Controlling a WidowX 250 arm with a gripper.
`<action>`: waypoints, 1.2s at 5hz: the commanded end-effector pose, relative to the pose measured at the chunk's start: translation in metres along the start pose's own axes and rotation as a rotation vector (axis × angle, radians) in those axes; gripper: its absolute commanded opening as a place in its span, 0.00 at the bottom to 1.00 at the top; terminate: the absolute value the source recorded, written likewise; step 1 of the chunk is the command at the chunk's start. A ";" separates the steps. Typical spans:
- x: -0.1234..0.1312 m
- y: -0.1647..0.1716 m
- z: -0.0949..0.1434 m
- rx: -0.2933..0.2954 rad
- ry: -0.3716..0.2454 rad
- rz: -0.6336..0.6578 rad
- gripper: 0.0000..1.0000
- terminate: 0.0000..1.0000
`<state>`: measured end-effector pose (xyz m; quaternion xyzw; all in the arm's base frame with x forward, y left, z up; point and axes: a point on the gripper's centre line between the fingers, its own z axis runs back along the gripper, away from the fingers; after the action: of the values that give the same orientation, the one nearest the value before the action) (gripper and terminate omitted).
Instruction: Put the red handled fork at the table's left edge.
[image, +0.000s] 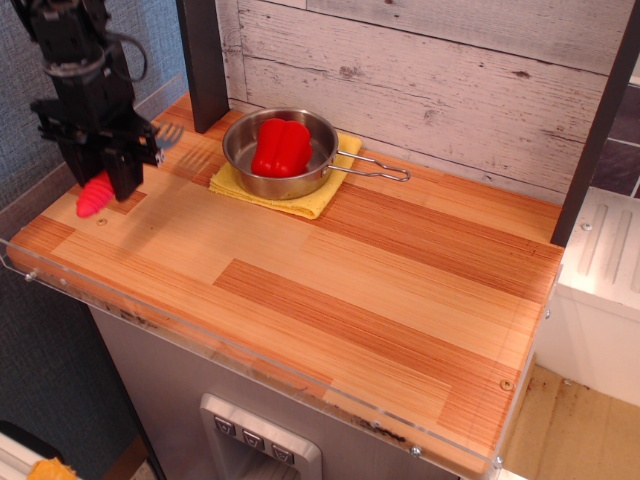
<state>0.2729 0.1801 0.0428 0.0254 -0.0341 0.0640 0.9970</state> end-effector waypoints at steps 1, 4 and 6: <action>0.011 0.006 -0.011 0.041 -0.062 -0.161 0.00 0.00; 0.002 0.020 -0.013 0.073 -0.050 -0.108 1.00 0.00; 0.002 0.015 0.035 0.046 -0.131 -0.136 1.00 0.00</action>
<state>0.2777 0.1826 0.0593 0.0357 -0.0713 -0.0113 0.9967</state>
